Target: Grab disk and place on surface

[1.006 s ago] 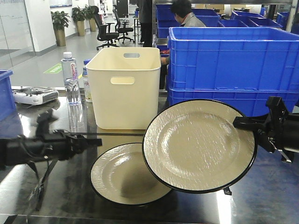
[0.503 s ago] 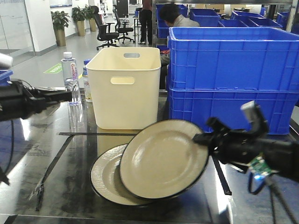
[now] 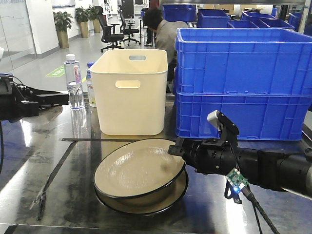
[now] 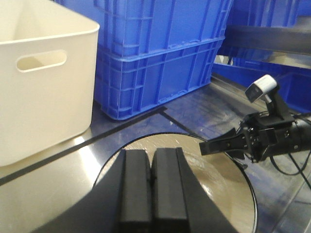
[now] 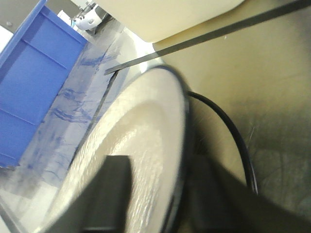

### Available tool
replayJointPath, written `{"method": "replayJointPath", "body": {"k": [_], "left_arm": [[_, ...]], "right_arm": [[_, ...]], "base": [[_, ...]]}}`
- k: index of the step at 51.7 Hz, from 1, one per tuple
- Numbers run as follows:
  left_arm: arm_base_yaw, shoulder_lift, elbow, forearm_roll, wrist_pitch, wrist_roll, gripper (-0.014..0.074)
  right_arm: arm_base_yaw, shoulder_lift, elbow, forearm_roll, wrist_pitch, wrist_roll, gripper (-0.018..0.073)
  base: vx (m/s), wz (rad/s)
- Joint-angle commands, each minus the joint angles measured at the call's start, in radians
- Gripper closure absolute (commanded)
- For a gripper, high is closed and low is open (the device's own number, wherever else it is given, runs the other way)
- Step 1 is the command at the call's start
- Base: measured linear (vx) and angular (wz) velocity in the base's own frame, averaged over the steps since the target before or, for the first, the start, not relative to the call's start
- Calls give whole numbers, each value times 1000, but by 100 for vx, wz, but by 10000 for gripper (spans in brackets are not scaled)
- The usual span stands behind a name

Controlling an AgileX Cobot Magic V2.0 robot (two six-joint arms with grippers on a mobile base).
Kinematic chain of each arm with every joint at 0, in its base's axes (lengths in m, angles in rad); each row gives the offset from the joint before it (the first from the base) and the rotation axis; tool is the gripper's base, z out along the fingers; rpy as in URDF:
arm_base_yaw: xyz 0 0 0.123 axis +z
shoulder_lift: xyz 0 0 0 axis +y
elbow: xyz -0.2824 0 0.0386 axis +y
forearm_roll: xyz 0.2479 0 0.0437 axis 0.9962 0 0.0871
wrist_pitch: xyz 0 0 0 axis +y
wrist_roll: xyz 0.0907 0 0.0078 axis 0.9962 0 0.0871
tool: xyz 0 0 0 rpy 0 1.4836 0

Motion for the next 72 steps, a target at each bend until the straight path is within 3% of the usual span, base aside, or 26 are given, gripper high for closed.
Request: {"method": "replayJointPath", "body": {"k": [1, 7, 12, 17, 22, 24, 28, 31, 36, 40, 42, 45, 55, 65, 72], "left_arm": [[1, -46, -31, -67, 8, -13, 601], [1, -46, -31, -61, 16, -15, 601], [1, -46, -31, -27, 35, -33, 601], [1, -46, -31, 69, 43, -120, 601], [1, -46, -31, 229, 35, -240, 601], [1, -46, -31, 310, 22, -308, 601], [1, -46, -31, 550, -23, -503, 601], [1, -46, -31, 795, -55, -686, 601], [1, -46, -22, 1146, -91, -892, 601], [1, -46, -15, 1341, -102, -1028, 601], [3, -46, -15, 1399, -111, -1070, 601], [11, -53, -15, 1421, -142, -1103, 601], [12, -174, 39, 1347, -352, -1110, 601], [6, -442, 308, 1265, -646, -1107, 601], [6, -662, 562, 1212, -747, -1049, 601]], "right_arm": [[-3, -56, -39, 36, 14, -84, 18], [-3, -65, -40, 29, -31, -250, -64], [-3, -87, -50, 6, -111, -381, -66], [-3, -118, -58, -18, -213, -481, -44], [-3, -162, -57, -47, -308, -518, -3], [-3, -184, -57, -67, -329, -518, 22], [-3, -229, -55, -106, -349, -518, 81], [-3, -264, -54, -141, -352, -515, 155], [-3, -324, -54, -205, -352, -486, 293], [-3, -383, -41, -264, -349, -450, 427], [-3, -412, -25, -289, -345, -434, 489], [-3, -457, 12, -322, -342, -407, 572], [-3, -659, 196, -359, -349, -351, 571], [-3, -867, 388, -349, -406, -351, 568], [-3, -993, 501, -345, -468, -341, 568]], "base": [[0, 0], [0, 0], [0, 0], [0, 0], [0, 0], [0, 0], [0, 0], [0, 0], [0, 0], [0, 0], [0, 0], [0, 0], [0, 0], [0, 0], [0, 0]]}}
